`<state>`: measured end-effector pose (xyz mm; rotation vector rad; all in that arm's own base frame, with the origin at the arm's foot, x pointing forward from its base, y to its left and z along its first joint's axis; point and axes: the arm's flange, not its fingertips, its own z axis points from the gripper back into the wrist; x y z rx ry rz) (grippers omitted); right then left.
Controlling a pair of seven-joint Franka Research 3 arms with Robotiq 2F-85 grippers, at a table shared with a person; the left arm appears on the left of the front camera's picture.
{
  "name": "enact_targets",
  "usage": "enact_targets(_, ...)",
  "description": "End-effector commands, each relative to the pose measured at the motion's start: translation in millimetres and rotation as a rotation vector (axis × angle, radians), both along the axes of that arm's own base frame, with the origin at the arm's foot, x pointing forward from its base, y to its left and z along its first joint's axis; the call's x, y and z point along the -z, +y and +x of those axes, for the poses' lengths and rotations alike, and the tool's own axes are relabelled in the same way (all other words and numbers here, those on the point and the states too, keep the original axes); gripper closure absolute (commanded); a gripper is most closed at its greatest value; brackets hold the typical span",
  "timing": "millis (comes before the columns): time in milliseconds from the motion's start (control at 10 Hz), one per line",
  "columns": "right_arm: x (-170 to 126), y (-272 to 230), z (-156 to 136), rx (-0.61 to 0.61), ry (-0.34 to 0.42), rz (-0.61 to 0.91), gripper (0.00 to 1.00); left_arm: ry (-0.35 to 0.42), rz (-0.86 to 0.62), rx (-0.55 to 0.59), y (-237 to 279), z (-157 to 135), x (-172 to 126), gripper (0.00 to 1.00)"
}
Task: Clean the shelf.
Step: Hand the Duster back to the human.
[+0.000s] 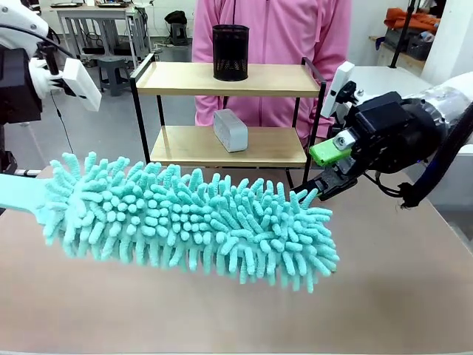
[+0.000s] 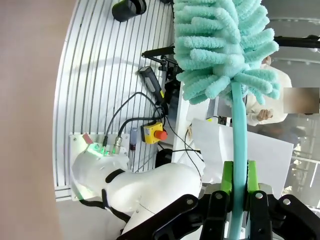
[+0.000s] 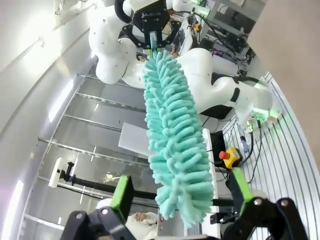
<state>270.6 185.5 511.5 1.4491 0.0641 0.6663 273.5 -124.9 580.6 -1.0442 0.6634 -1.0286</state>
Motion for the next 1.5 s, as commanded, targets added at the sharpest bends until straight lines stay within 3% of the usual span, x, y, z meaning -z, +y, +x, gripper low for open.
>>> enact_targets(0,-2,9,-3,-0.050,-0.018,-0.083,0.00,0.000,0.000,-0.001,0,0,0,0.88)
enact_targets(100,-4,24,-3,-0.079,-0.049,-0.099,0.00,-0.006,0.002,0.060,-11,-1,2,0.88)
enact_targets(400,-3,51,-11,-0.197,-0.043,-0.082,0.00,-0.006,0.031,0.104,-29,0,2,0.88)
enact_targets(600,-1,68,-25,-0.267,-0.043,-0.139,0.00,-0.007,0.045,0.047,-34,5,8,0.88)
enact_targets(700,0,71,-30,-0.281,-0.052,-0.165,0.00,0.000,0.037,0.009,-33,7,9,0.88)
enact_targets(1200,9,71,-29,-0.337,-0.053,-0.177,0.00,0.003,0.015,0.029,-31,8,9,0.88)
enact_targets(1400,11,71,-28,-0.352,-0.049,-0.173,0.00,0.024,-0.026,0.107,-32,5,9,0.88)
